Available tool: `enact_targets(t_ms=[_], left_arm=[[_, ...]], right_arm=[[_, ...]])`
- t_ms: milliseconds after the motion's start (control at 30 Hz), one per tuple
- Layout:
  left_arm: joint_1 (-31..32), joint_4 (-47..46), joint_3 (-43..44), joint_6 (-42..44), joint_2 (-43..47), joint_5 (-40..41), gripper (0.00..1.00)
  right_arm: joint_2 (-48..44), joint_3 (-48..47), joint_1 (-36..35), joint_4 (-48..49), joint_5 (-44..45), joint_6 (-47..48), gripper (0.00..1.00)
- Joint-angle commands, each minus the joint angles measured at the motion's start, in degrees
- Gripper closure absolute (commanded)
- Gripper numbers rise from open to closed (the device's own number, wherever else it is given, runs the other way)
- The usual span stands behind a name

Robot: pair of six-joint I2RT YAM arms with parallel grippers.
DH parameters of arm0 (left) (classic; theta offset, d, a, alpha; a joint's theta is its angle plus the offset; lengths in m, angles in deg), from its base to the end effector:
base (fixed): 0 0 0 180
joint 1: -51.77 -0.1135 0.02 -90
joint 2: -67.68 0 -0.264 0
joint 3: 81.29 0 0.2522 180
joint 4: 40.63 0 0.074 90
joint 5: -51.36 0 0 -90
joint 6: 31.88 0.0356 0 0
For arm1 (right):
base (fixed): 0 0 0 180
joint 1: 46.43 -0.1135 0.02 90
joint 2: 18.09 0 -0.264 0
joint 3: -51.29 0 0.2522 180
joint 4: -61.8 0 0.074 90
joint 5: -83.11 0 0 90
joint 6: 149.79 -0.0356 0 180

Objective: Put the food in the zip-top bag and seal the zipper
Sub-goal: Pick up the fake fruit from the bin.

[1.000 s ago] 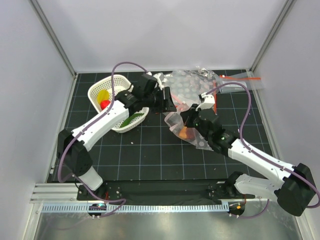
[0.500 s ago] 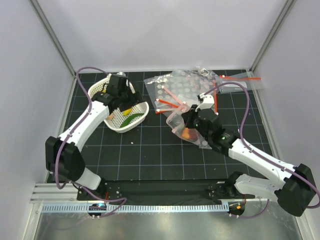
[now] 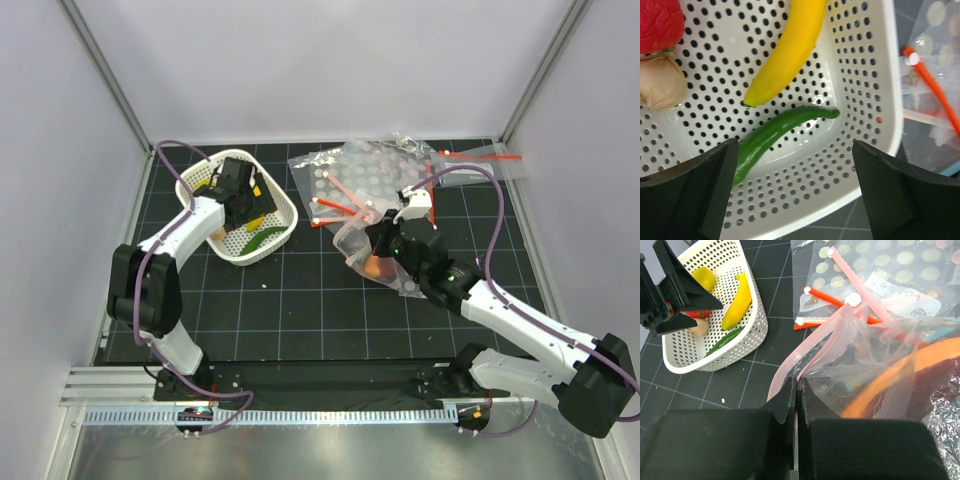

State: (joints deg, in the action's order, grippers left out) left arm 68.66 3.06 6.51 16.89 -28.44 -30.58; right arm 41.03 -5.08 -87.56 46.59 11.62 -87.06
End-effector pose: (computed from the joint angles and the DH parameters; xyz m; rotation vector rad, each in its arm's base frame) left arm 0.3506 -0.1013 0.2534 -0.5825 2.4153 -0.2623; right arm 0.1874 0.1486 0.2947 -0.0057 1.9002 0.5169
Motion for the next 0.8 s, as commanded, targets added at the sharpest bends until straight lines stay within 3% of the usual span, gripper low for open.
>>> enact_targets(t_ms=[0, 100, 600, 767], left_arm=[[0.17, -4.62, -2.49, 5.89, -0.03, 4.24, 0.02], [0.08, -5.23, -3.29, 7.57, -1.53, 9.69, 0.01], [-0.18, -7.79, 11.11, 10.47, -17.96, 10.93, 0.00], [-0.97, -5.59, 15.42, 10.03, -22.26, 9.97, 0.09]], right_arm=[[-1.46, -2.30, 0.17, 2.24, 0.75, 0.55, 0.99], [-0.84, -2.21, 0.17, 2.51, 0.57, 0.55, 0.99], [0.30, -2.21, 0.17, 3.03, 0.04, 0.46, 0.99], [0.30, -2.13, 0.17, 2.95, 0.22, 0.46, 0.99]])
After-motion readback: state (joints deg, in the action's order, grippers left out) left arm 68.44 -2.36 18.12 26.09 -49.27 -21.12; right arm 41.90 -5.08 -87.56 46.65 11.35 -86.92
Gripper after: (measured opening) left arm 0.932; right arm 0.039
